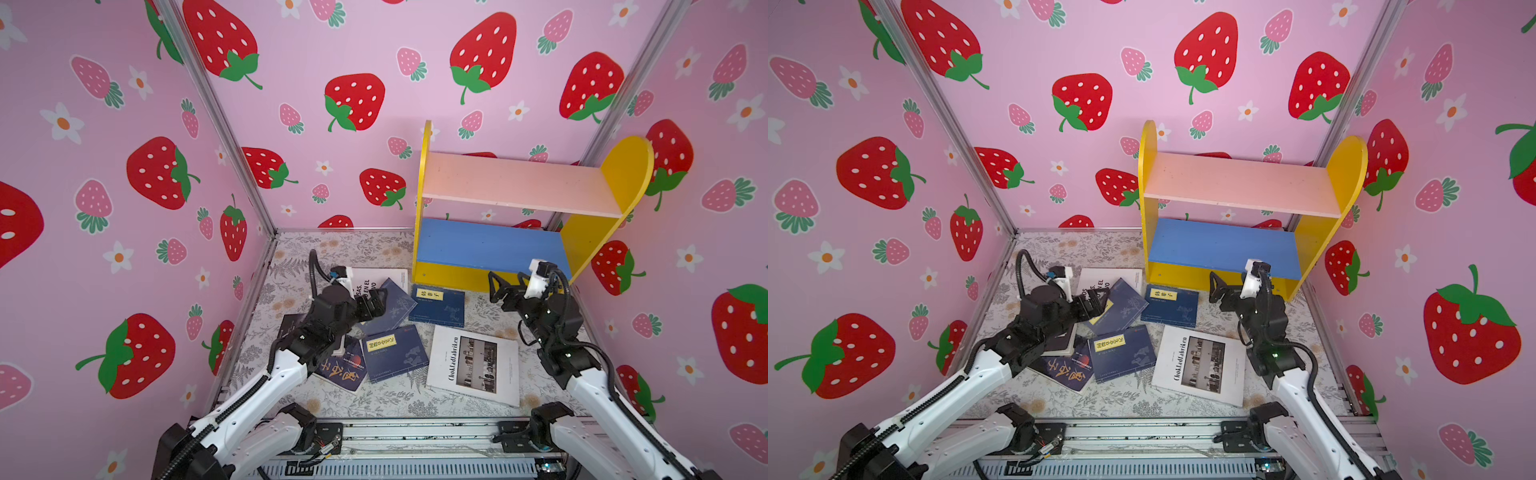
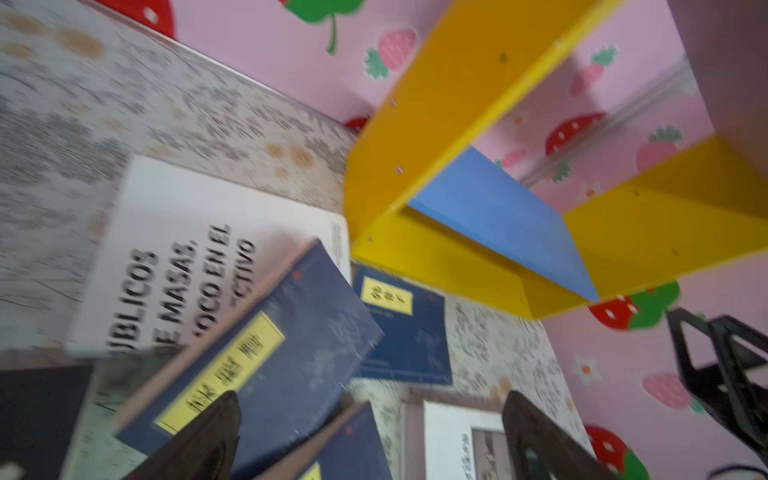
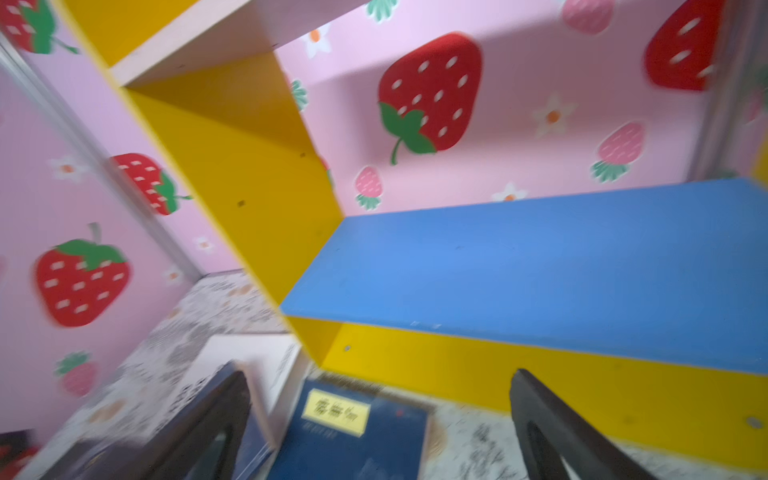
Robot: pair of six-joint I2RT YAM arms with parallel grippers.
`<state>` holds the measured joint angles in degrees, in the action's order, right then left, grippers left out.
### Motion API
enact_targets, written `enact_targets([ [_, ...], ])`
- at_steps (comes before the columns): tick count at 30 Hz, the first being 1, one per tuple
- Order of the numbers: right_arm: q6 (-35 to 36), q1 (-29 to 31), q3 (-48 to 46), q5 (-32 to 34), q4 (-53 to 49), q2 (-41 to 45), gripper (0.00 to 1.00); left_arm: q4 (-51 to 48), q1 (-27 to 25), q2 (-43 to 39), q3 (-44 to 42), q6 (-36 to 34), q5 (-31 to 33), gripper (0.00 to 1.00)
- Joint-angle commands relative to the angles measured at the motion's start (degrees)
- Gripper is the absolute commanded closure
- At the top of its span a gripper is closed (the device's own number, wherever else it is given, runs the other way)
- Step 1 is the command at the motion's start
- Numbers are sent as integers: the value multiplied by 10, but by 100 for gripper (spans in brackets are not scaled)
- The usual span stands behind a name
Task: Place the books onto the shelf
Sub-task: 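Reach both grippers toward the white Chokladfabriken book's edges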
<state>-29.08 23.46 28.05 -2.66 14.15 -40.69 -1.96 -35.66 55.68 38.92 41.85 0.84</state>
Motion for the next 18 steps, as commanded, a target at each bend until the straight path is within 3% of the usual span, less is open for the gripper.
enact_targets([
  [1,-159,52,-64,-57,-64,80,0,9,-115,-15,-36,126,57,1],
  [4,-227,131,-112,-28,-30,132,0,18,-226,-3,-33,148,143,1],
  [6,-244,182,-119,-3,-26,130,0,25,-266,13,-22,148,167,1],
  [9,-248,246,-128,-2,26,97,0,41,-274,34,-15,161,148,1],
  [12,-244,254,-124,-25,65,76,0,43,-273,42,-19,189,134,1],
  [16,-247,253,-101,5,-12,63,0,99,-273,38,-53,178,127,1],
  [18,-258,248,-81,79,-94,52,0,76,-273,49,-47,166,131,1],
])
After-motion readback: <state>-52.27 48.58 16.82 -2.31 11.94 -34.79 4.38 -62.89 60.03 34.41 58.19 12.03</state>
